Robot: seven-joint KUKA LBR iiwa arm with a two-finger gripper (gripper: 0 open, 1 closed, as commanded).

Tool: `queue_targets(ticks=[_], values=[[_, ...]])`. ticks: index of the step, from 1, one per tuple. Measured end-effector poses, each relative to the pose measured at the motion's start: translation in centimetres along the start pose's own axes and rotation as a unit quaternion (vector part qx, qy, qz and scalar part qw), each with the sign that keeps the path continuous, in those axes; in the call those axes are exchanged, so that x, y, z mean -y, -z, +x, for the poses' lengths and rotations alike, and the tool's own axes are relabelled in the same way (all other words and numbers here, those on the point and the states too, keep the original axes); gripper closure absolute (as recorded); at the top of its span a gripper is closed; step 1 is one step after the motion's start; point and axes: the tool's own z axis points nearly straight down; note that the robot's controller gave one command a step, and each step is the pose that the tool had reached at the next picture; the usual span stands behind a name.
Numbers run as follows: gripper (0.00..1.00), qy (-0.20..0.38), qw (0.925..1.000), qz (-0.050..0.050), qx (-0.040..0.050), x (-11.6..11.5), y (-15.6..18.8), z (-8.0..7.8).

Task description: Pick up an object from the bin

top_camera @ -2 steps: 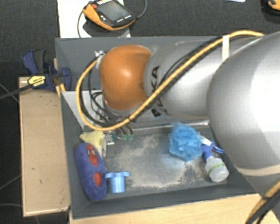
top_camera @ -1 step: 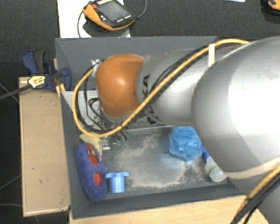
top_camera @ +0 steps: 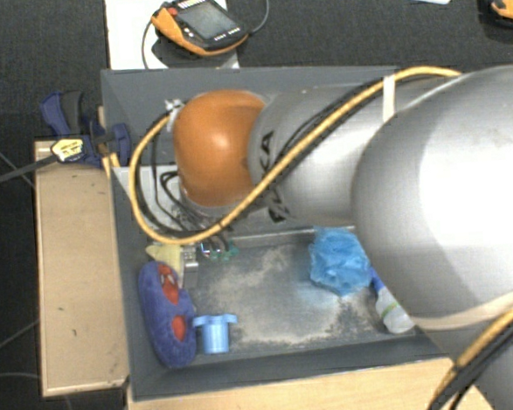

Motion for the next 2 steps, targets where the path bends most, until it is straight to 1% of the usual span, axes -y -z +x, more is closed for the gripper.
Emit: queue_targets(ticks=[1,2], values=[[0.00,0.008,1.0000,-0.001,0.0031,0.15,-4.77,-0.29],[1.00,-0.047,0.9989,-0.001,0.0046,-0.13,-4.66,-0.25]])
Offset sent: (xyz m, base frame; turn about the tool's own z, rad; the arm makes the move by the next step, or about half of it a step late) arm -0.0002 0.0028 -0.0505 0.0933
